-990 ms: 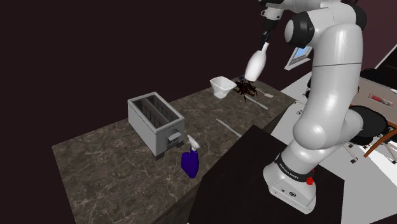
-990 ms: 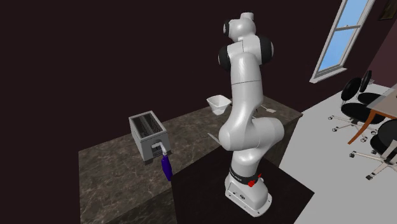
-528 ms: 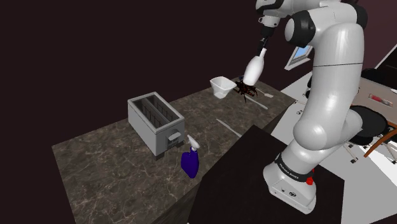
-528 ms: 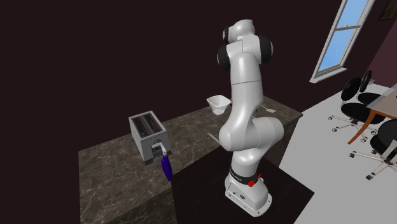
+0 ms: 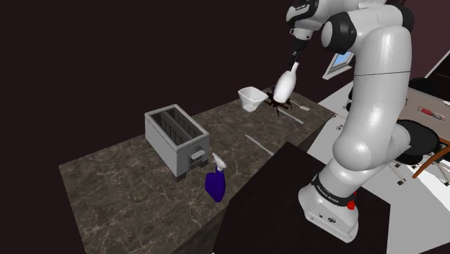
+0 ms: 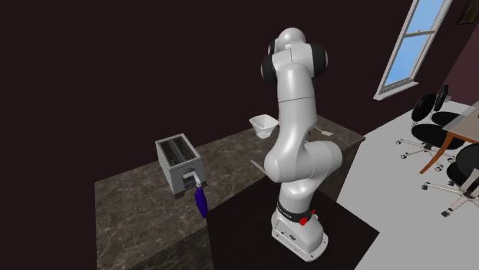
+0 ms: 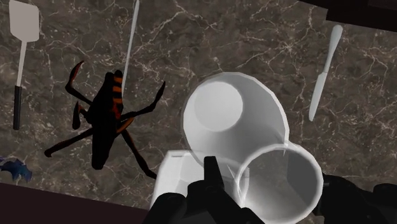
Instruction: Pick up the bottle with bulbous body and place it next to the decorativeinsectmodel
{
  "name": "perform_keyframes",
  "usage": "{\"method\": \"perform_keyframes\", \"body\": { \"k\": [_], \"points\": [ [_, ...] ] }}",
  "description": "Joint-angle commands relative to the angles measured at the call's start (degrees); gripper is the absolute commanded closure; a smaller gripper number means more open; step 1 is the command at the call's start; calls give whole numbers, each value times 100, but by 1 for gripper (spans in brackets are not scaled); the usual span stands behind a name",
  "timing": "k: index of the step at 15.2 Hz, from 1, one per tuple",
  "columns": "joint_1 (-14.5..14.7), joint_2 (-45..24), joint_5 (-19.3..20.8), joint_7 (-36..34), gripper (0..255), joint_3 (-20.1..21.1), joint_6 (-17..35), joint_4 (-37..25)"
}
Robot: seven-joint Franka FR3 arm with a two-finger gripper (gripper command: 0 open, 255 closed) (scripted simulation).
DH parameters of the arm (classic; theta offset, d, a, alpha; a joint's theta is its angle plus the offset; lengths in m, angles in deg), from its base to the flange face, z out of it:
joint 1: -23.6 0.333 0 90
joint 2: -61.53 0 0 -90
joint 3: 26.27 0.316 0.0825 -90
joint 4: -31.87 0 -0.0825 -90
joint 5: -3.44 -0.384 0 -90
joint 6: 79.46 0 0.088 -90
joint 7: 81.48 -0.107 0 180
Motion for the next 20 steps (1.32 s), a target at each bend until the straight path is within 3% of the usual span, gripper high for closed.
{"method": "perform_keyframes", "body": {
  "k": [1,20],
  "points": [
    [15,-9,-12,14,255,7,147,136],
    [3,-455,-289,175,255,181,1358,961]
  ]
}}
